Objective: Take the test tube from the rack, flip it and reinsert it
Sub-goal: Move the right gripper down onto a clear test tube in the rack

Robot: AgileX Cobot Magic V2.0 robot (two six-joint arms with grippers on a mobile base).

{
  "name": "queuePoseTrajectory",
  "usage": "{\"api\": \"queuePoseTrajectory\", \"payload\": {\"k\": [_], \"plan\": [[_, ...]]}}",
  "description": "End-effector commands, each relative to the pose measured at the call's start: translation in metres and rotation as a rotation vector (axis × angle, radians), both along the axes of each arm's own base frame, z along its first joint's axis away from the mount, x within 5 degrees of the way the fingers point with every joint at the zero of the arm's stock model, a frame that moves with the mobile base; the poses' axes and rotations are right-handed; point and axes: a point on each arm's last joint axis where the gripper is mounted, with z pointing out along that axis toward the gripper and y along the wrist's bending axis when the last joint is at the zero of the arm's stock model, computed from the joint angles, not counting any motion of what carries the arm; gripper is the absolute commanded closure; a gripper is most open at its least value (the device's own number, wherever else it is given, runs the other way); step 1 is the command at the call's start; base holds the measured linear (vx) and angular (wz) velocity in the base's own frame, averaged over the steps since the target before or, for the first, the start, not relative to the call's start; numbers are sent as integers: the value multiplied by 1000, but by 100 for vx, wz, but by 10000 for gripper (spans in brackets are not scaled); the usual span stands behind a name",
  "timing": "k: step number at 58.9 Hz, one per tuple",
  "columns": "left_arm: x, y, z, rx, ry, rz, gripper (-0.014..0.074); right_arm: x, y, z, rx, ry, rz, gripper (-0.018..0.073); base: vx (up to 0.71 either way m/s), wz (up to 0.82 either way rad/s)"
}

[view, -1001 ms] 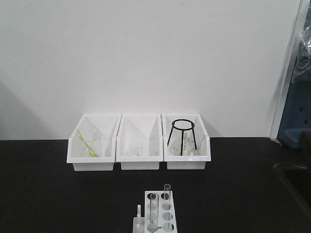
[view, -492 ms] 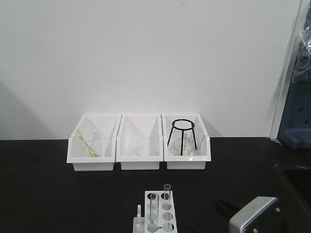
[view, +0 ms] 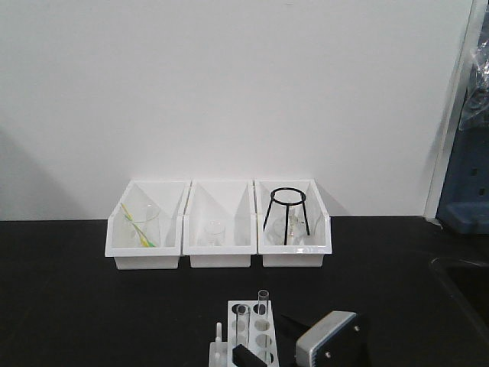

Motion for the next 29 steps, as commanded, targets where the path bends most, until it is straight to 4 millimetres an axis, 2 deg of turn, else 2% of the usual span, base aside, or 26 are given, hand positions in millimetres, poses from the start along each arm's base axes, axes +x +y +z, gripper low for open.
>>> {"api": "queuePoseTrajectory", "payload": {"k": [1,11,29], "plan": [[0,-1,9,-23,-91,-14,603,13,13,21,100,-115,42,40,0,0],[0,-1,9,-23,-91,-14,603,31,23,16,108,-117,36,40,0,0],[0,-1,9,-23,-91,-14,603,47,32,12,127,-120,36,66,0,0]]}}
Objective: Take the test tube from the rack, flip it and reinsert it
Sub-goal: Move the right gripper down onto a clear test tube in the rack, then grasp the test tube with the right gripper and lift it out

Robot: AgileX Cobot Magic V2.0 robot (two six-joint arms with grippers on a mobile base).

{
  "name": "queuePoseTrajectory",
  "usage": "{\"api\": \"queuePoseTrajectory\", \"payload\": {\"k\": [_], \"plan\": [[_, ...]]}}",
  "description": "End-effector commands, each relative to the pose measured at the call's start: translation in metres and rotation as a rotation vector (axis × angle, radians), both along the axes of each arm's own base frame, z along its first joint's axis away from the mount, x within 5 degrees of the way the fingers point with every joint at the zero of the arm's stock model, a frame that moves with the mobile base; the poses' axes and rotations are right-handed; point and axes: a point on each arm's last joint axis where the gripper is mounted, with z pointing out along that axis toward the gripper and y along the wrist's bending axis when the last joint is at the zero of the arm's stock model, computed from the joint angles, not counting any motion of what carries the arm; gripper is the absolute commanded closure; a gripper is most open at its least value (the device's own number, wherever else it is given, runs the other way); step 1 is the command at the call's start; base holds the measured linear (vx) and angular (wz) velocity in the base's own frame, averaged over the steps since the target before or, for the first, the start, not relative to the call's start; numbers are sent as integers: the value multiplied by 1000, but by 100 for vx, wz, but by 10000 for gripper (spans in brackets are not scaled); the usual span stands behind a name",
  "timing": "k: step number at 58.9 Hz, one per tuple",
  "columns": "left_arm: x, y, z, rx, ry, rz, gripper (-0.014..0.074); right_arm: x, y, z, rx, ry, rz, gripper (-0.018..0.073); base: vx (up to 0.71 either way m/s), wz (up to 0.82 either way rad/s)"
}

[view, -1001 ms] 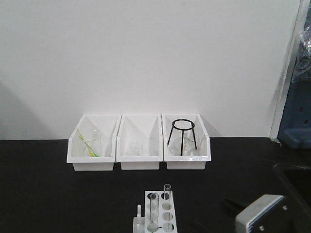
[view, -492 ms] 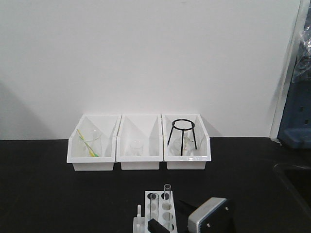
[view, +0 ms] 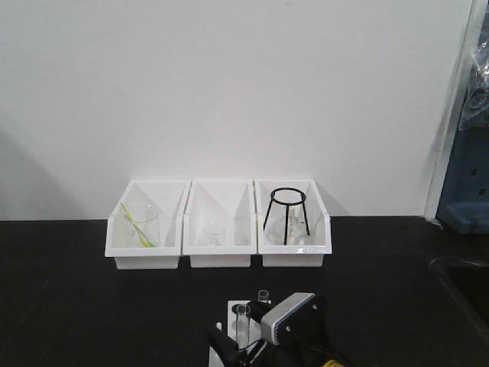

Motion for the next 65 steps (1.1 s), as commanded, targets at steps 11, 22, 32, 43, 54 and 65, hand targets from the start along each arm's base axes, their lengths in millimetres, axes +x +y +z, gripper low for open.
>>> {"api": "queuePoseTrajectory", "payload": {"k": [11,22,32,43,54,65], "plan": [[0,-1,9,-23,-91,-14,603,3,3,30,108,-125,9,262,0,0],[0,-1,9,-23,-91,-14,603,3,3,30,108,-125,10,558,0,0],[0,-1,9,-23,-91,-14,603,2,3,35,104,-130,11,575,0,0],[0,-1,9,-23,-91,-14,603,-6,-4,73,136,-165,-2,574,0,0],[0,-1,9,-23,-91,-14,603,-27,-19,130,174,-246,-25,573,0,0],[0,-1,9,-23,-91,-14,603,-49,-34,179,187,-313,-51,573,0,0]]}}
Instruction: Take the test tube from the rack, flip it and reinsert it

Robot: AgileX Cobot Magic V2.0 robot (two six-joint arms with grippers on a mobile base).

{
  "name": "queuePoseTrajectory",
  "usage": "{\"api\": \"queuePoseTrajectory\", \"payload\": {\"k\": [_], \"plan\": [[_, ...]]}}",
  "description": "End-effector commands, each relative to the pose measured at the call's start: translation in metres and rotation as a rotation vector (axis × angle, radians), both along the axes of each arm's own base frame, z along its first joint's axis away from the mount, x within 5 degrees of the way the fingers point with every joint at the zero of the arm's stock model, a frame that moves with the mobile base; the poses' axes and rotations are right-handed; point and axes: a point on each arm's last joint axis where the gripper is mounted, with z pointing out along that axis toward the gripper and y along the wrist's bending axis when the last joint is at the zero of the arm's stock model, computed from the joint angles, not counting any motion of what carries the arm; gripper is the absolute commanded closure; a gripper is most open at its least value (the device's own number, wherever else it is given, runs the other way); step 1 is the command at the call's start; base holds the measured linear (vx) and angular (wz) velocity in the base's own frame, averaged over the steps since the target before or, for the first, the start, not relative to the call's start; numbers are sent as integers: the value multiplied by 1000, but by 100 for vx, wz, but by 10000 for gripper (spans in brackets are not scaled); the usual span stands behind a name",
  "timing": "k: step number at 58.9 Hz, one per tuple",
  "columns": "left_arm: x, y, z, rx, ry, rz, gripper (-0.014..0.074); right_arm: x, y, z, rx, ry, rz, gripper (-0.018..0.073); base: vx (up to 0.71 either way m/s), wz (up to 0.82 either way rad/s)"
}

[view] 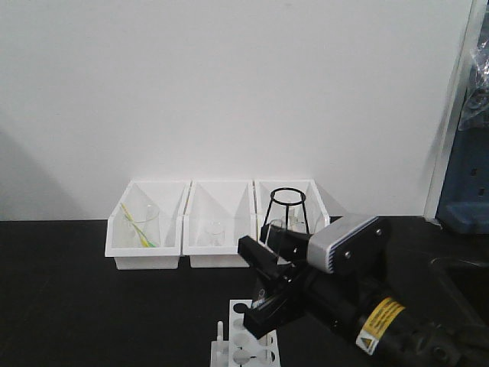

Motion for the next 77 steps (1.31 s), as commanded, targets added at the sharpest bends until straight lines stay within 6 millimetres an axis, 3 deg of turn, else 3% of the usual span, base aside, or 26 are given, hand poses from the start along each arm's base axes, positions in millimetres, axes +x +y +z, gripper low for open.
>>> {"api": "queuePoseTrajectory", "payload": {"k": [1,8,14,28,35,39,42,51,57,68,77], "plan": [[0,-1,9,-23,-91,-14,603,-13,-9,48,76,-124,-6,573,0,0],[0,-1,9,-23,-91,-14,603,-23,-15,69,-30,-180,-35,573,0,0],[0,-1,9,-23,-91,-14,603,-28,-18,75,-312,-296,-62,573,0,0],[0,-1,9,-23,-91,-14,603,-27,-32,52,-1271,-640,-50,573,0,0],[0,-1,9,-23,-91,-14,603,-25,-37,47,-1418,-644,-44,570,0,0],[0,-1,9,-23,-91,-14,603,-25,-38,46,-1385,-609,-50,570,0,0],[0,-1,9,-23,-91,-14,603,-25,-36,49,-1229,-520,-71,570,0,0],[0,-1,9,-23,-91,-14,603,-26,-30,63,-448,-92,-127,570,0,0],[0,-1,9,-23,-91,-14,603,-25,-29,68,-120,76,-132,570,0,0],[0,-1,9,-23,-91,-14,603,-19,-25,67,-31,93,-121,570,0,0],[0,-1,9,-23,-91,-14,603,-22,-21,46,39,14,-71,570,0,0]]}}
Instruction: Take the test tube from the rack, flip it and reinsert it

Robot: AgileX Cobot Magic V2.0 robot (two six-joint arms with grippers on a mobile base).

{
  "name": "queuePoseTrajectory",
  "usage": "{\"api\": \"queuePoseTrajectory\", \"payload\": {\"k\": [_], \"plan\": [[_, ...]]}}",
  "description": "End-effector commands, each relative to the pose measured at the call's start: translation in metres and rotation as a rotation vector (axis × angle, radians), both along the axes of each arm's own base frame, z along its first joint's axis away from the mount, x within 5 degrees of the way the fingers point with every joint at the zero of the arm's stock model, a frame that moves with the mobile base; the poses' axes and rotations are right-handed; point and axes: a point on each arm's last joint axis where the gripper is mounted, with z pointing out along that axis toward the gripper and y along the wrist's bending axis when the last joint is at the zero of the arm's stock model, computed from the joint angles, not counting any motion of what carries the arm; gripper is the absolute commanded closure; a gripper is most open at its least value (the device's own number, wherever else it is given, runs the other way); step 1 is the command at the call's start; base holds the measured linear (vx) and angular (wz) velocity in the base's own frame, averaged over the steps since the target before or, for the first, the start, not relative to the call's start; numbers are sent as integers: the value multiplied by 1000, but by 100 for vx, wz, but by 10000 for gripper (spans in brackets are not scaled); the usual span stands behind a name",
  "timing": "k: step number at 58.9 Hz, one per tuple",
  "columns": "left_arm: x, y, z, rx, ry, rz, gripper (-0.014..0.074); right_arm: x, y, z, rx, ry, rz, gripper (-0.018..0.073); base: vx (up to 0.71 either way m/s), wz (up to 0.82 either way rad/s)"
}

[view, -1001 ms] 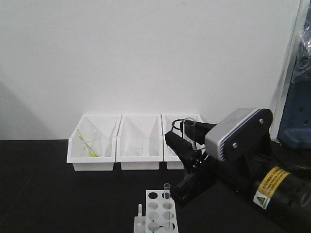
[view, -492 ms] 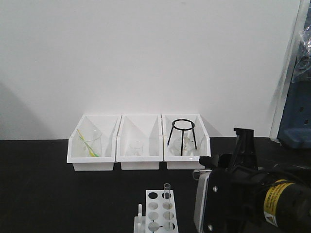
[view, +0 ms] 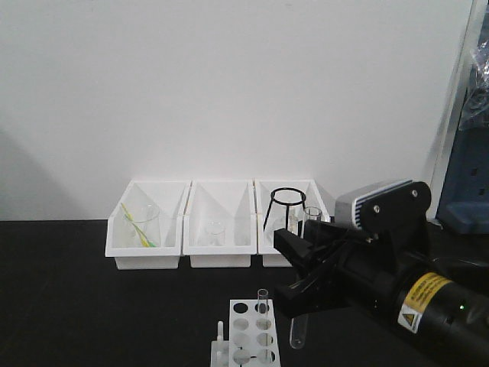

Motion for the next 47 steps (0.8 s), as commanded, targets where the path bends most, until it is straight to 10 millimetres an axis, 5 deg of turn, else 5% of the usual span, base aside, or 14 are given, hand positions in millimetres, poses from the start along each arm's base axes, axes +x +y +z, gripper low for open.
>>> {"api": "queuePoseTrajectory", "payload": {"k": [1,19,36,47], "plan": [[0,-1,9,-23,-91,-14,603,-7,1,14,140,-191,51,570,0,0],[0,-1,9,-23,-91,-14,603,14,18,-26,113,-175,91,570,0,0],[0,-1,9,-23,-91,-14,603,42,36,-22,125,-179,102,570,0,0],[0,-1,9,-23,-91,-14,603,49,43,-38,90,-153,133,570,0,0]]}}
